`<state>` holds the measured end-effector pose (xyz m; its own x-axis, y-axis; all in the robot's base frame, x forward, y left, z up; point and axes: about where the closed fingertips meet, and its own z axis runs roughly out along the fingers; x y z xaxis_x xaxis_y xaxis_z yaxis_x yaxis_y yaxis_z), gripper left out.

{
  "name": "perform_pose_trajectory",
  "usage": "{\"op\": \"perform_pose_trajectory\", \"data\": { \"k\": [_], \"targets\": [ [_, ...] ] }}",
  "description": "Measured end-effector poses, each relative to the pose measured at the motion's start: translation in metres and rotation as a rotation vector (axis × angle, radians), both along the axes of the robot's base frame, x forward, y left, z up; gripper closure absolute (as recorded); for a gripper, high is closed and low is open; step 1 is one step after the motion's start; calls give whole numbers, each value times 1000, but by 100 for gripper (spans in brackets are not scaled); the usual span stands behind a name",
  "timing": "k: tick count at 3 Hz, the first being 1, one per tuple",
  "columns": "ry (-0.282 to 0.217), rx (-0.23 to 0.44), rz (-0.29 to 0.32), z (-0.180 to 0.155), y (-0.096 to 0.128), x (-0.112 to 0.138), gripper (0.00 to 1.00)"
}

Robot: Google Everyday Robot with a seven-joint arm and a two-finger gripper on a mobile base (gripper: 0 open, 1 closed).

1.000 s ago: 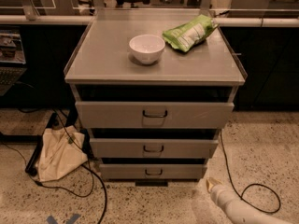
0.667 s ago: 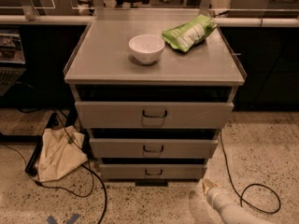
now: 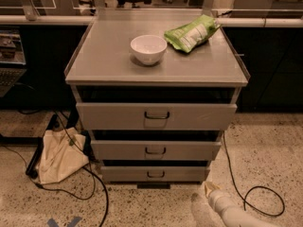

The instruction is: Open bottom drawer

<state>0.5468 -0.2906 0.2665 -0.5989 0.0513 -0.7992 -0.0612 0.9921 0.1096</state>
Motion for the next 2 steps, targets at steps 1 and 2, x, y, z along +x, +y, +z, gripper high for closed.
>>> {"op": "perform_pose_trajectory", "data": {
  "k": [1, 2],
  "targets": [
    [-4, 29, 52, -19, 16, 18, 100],
    [-15, 20, 156, -33, 27, 46, 100]
  ]
}}
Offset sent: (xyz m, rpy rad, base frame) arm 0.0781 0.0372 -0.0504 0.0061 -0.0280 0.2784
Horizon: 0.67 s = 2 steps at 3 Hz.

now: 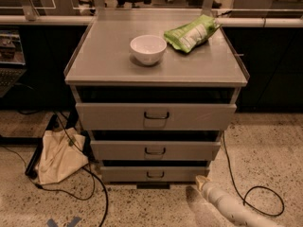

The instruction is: Open bottom drawer

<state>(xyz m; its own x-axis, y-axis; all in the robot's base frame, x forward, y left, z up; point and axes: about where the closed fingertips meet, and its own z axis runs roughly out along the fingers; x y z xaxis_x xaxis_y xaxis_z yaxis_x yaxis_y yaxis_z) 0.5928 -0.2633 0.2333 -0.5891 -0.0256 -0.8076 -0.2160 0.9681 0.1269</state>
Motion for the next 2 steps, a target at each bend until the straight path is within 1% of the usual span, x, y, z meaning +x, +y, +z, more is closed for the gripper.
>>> {"op": "perform_pose_trajectory", "data": {
  "k": [1, 2],
  "targets": [
    [-14, -9, 34, -9, 3, 22, 100],
    [-14, -9, 34, -9, 3, 22, 100]
  ]
}}
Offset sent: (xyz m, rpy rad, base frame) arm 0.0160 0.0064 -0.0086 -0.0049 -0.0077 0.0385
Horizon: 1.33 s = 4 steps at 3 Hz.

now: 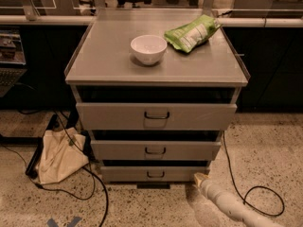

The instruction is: Open bottom drawer

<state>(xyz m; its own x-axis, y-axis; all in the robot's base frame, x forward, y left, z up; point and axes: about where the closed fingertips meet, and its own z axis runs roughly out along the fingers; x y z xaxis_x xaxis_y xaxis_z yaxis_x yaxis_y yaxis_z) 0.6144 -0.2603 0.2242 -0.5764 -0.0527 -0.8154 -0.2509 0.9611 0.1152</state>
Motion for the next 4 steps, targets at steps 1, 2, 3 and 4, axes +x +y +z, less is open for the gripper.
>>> {"op": "perform_pose_trajectory", "data": {
  "k": [1, 2, 3, 4],
  "targets": [
    [29, 13, 28, -3, 8, 14, 100],
    [32, 7, 49, -2, 9, 39, 100],
    [23, -11, 33, -7, 4, 58, 100],
    [-18, -29, -33, -10, -10, 70, 100]
  ]
}}
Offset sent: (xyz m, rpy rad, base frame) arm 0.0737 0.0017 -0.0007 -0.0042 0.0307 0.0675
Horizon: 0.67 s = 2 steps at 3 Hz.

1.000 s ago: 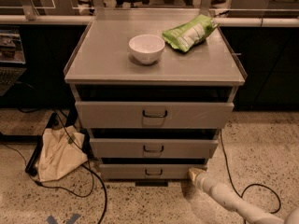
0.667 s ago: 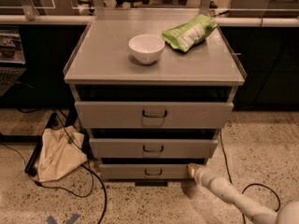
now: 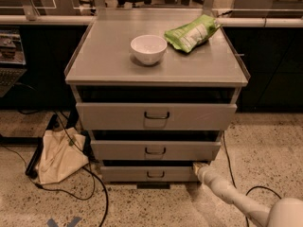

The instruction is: Open bottom drawer

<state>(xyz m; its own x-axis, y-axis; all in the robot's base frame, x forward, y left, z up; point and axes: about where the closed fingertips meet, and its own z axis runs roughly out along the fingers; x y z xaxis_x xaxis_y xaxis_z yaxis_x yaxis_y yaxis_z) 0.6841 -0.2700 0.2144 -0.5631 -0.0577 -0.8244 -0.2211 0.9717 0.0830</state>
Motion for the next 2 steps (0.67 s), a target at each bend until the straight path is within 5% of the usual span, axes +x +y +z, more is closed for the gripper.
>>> {"op": "perform_pose_trajectory", "data": {
  "k": [2],
  "targets": [
    [-18, 5, -4, -11, 9, 17, 100]
  ]
}}
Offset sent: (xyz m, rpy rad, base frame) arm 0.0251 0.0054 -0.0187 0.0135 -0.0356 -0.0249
